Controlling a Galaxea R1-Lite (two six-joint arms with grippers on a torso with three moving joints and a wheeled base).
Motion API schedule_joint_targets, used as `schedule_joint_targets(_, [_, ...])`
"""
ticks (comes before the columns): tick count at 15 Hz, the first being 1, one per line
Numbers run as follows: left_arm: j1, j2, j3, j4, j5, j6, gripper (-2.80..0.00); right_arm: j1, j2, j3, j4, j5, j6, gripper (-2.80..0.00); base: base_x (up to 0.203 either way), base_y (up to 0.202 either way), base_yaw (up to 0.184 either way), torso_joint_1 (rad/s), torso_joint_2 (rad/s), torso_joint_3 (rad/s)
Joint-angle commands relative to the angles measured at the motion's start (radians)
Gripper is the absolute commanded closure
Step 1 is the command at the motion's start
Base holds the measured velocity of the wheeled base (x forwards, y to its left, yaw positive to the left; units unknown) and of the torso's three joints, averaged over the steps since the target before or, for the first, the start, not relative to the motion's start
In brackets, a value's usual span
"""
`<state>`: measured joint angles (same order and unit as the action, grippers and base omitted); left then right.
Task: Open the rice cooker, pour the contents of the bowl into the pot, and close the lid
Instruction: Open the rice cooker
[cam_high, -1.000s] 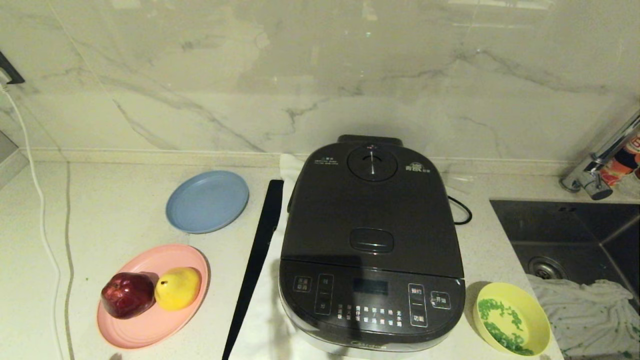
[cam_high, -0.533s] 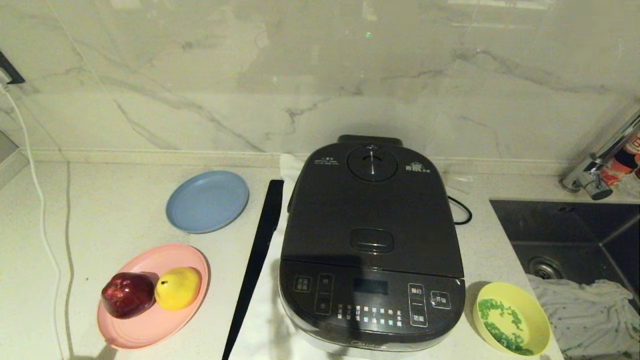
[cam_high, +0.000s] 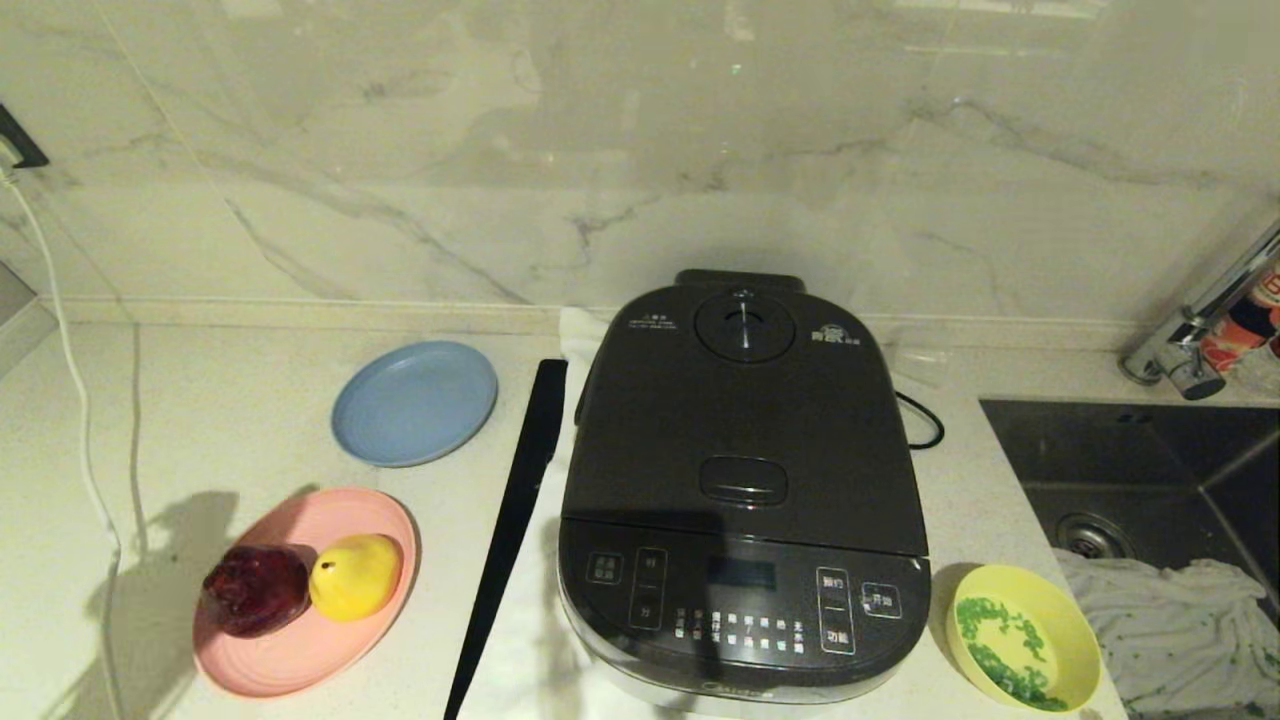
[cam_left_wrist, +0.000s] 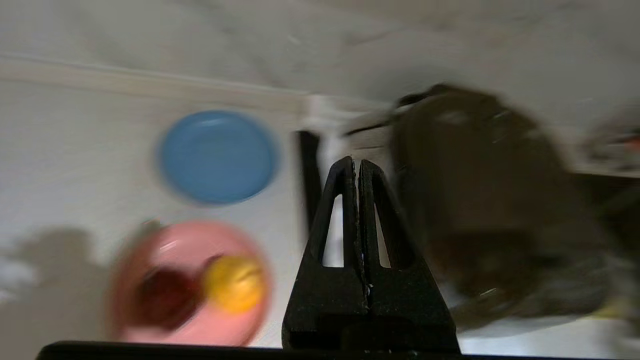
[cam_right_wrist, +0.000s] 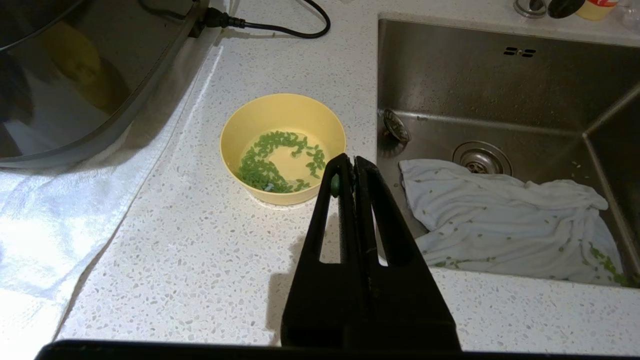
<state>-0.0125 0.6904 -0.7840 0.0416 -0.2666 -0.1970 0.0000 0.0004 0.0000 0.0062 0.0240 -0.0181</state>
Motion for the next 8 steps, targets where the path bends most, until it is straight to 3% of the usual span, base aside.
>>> schedule_joint_targets(1, [-0.071, 0.320, -0.175, 0.023, -0.059, -0.037, 0.00, 0.000, 0.000, 0.000, 0.000, 0.001, 0.000, 0.00, 0.000, 0.000, 0.000, 0.000, 0.00, 0.000])
schedule_joint_targets(5, [-0.343, 0.557, -0.328, 0.042, -0.085, -0.123, 0.00, 0.000, 0.000, 0.000, 0.001, 0.001, 0.000, 0.00, 0.000, 0.000, 0.000, 0.000, 0.00, 0.000])
schedule_joint_targets(6, [-0.408, 0.596, -0.350, 0.041, -0.070, -0.143, 0.00, 0.000, 0.000, 0.000, 0.000, 0.001, 0.000, 0.00, 0.000, 0.000, 0.000, 0.000, 0.00, 0.000])
schedule_joint_targets(8, [-0.531, 0.662, -0.375, 0.027, 0.031, -0.158, 0.00, 0.000, 0.000, 0.000, 0.000, 0.001, 0.000, 0.00, 0.000, 0.000, 0.000, 0.000, 0.00, 0.000])
